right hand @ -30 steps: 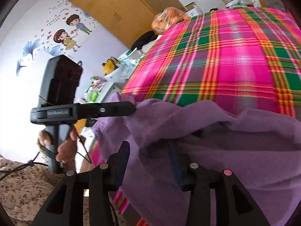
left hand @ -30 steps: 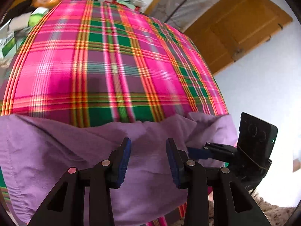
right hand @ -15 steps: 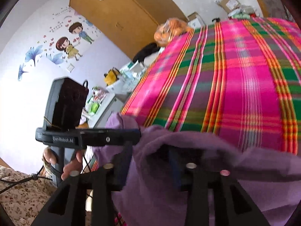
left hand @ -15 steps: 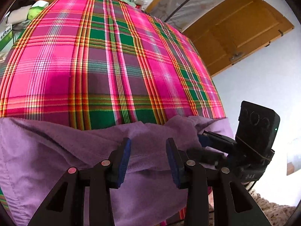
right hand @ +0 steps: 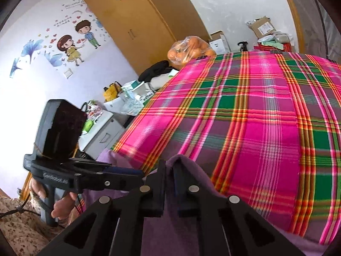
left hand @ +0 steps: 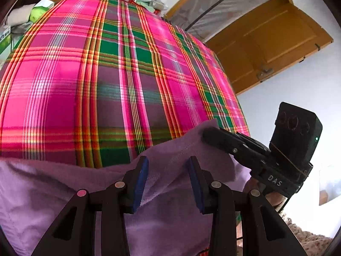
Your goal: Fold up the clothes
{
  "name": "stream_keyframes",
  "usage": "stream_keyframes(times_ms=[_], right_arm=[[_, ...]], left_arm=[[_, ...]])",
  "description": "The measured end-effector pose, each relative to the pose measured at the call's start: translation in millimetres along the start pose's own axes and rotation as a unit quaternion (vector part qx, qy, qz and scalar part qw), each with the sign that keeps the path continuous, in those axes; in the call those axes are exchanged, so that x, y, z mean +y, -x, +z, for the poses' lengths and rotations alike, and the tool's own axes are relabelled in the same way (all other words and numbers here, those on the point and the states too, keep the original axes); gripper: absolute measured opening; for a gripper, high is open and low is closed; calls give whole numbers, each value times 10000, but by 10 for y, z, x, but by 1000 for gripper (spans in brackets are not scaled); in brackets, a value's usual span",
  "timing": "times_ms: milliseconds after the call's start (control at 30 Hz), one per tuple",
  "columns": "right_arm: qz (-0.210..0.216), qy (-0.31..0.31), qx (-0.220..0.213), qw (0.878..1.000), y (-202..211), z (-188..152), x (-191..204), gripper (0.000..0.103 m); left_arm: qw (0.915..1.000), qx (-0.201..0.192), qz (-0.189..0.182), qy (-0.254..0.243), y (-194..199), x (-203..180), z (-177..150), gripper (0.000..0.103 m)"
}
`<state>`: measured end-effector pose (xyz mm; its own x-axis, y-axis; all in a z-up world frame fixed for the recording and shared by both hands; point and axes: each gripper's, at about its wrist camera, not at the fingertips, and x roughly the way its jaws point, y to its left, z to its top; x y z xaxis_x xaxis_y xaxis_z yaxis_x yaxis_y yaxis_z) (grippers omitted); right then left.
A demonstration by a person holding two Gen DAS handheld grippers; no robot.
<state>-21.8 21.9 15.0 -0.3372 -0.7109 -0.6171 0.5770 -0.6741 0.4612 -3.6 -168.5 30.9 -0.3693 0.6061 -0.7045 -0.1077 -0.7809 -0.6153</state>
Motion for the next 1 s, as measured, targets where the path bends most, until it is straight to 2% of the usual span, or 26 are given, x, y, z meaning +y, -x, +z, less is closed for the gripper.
stream_keyframes(times_ms=[233, 467, 600, 700, 833, 900, 1000], right_arm=[[-185, -110, 156, 9996, -205, 110, -162, 6], [-323, -356, 446, 9978, -461, 175, -373, 6], [-283, -801, 712, 9938, -579, 130, -533, 6], [-199, -869, 613, 9941, -505, 138, -556, 8], [-360, -712, 196, 9966, -143, 177, -485, 14], [-513, -721, -1, 9961, 86, 151, -509, 19], [-892, -672, -165, 9936, 405, 54, -570, 21]], left_arm=[[9993, 140, 271, -230, -196, -46, 198, 40], [9970, 372, 630, -241, -487, 27, 398, 41], [9966, 407, 688, -210, -553, 64, 430, 41], [9959, 442, 741, -256, -561, 54, 454, 41], [9952, 506, 800, -261, -562, 22, 447, 41], [9946, 533, 817, -355, -577, -7, 448, 41], [9942, 630, 733, -466, -632, -41, 473, 41]])
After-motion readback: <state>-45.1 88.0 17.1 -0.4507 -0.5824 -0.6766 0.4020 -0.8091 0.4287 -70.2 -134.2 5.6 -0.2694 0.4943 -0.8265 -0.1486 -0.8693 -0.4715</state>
